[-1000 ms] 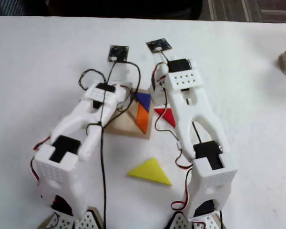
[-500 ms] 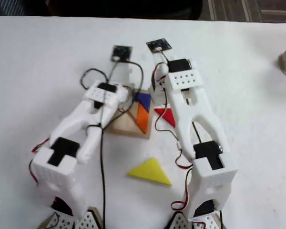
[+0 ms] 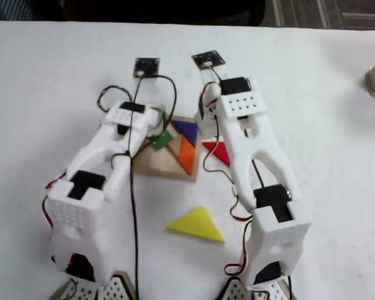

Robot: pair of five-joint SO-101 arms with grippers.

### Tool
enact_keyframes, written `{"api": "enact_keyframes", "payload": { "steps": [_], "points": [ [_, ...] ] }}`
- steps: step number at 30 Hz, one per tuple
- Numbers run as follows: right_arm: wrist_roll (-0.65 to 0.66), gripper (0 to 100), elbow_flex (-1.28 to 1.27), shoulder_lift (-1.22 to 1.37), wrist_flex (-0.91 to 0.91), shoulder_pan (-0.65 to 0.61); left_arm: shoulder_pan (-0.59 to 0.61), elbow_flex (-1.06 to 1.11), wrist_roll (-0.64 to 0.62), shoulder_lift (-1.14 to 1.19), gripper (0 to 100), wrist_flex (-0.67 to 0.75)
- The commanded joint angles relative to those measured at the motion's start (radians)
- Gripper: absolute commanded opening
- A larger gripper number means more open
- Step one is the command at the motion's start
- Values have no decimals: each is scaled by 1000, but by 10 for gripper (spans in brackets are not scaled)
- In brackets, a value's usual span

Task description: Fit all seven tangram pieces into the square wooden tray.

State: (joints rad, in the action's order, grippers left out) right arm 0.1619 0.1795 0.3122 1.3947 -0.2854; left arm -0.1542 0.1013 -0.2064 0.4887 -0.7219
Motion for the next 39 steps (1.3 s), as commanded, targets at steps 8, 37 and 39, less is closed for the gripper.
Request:
{"api": "enact_keyframes", "payload": {
  "steps": [8,37,39],
  "points": [
    [-5,17,44,-8,-13,8,-4,-75,2,-39,22,-35],
    [-5,17,43,-8,-13,8,-65,71,3,-91,22,-84],
    [-5,17,43,-8,-13,8,-65,41,3,-74,22,-84]
  ]
}}
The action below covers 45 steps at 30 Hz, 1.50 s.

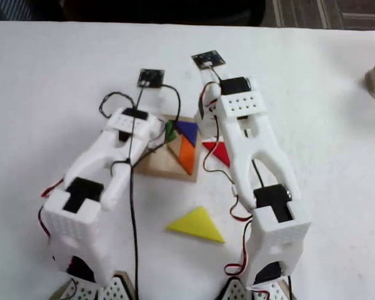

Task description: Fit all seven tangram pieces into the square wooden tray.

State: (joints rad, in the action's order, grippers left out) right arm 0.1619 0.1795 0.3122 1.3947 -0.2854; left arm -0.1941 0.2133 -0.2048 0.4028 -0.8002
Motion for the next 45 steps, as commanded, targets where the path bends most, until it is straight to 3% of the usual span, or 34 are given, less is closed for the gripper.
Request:
{"api": "enact_keyframes", "payload": {
  "steps": [1,13,27,32,39,45],
  "points": [
    [-3,17,43,-8,-13,8,-25,-80,2,19,22,-6],
    [-2,17,43,-8,-13,8,-105,-86,0,24,22,-12],
    [-2,17,43,-8,-15,8,-97,-107,0,22,22,-15],
    [-2,17,43,-16,10,13,-97,-101,12,-35,22,-107],
    [-8,17,41,-54,125,39,-51,97,296,-216,22,-21],
    [-8,16,-112,-176,114,153,36,242,350,-309,22,157]
  ]
}}
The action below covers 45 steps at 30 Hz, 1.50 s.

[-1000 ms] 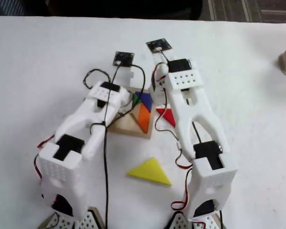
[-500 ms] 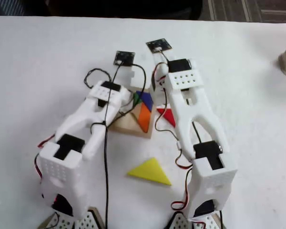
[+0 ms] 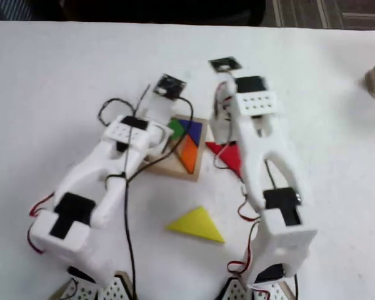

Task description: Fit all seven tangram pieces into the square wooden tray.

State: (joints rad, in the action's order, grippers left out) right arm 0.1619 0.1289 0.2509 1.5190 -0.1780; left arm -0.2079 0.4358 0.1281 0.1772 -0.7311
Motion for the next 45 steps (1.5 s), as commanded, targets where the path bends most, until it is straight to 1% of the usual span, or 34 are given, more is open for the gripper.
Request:
{"api": "enact_keyframes", "payload": {
  "steps": [1,6,10,14,18,20,22,25,28,29,30,32,33,34,37,40,42,45],
  "points": [
    [-8,16,-114,-148,-30,51,67,26,17,-87,22,107],
    [-2,16,-373,-358,-114,65,140,26,15,-88,22,170],
    [-2,16,-591,-522,-171,110,147,31,18,-84,22,173],
    [0,16,-778,-716,-150,208,145,32,23,-82,24,172],
    [2,17,-928,-935,-156,358,145,32,20,-81,24,172],
    [2,18,-987,-1017,-165,375,145,34,17,-81,24,172],
    [15,23,-1023,-1035,-162,352,145,46,15,-81,24,170],
    [109,92,-1039,-981,-150,332,142,58,15,-82,24,172],
    [144,142,-1028,-891,-199,331,147,58,15,-82,24,172],
    [192,144,-1025,-862,-232,329,148,58,15,-82,24,172],
    [287,144,-1023,-837,-274,325,154,57,15,-84,24,172],
    [523,145,-1025,-785,-343,315,173,55,15,-85,24,180],
    [618,145,-1026,-760,-364,315,183,51,15,-87,24,181],
    [672,147,-1023,-734,-383,318,194,40,15,-84,24,180],
    [710,149,-1007,-667,-461,320,228,25,15,-82,24,178],
    [792,149,-982,-593,-499,314,232,23,15,-82,27,180],
    [859,149,-973,-538,-496,303,234,23,14,-82,67,180],
    [941,149,-973,-467,-503,305,234,26,0,-82,166,178]
  ]
}}
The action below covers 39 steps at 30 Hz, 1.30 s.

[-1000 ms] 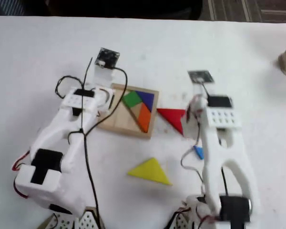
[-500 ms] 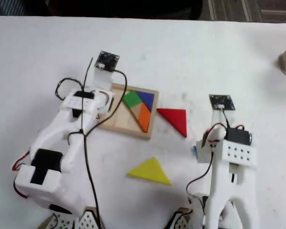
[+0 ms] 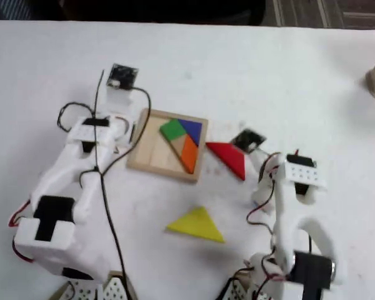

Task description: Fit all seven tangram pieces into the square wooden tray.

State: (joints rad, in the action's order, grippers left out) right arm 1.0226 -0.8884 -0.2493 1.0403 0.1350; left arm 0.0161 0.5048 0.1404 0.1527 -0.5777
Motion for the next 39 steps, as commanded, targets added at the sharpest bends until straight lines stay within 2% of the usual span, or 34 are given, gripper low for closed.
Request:
{"api": "enact_keyframes", "payload": {
  "steps": [1,6,14,19,25,28,34,39],
  "points": [
    [101,149,46,48,-25,-7,10,-40,-32,-58,191,25],
    [172,149,41,94,-44,2,10,-38,-74,-58,181,26],
    [167,142,28,104,-133,30,21,-43,-77,-58,175,26],
    [48,14,58,102,-166,22,21,-43,-75,-58,174,26],
    [-25,17,107,102,-159,24,42,-46,-81,-58,173,28],
    [-107,16,169,102,-90,19,70,-66,-84,-58,173,26],
    [-336,16,390,104,180,-54,142,-89,-269,-58,173,31],
    [-493,16,509,104,274,-236,202,-109,-365,-47,173,34]
  ]
}}
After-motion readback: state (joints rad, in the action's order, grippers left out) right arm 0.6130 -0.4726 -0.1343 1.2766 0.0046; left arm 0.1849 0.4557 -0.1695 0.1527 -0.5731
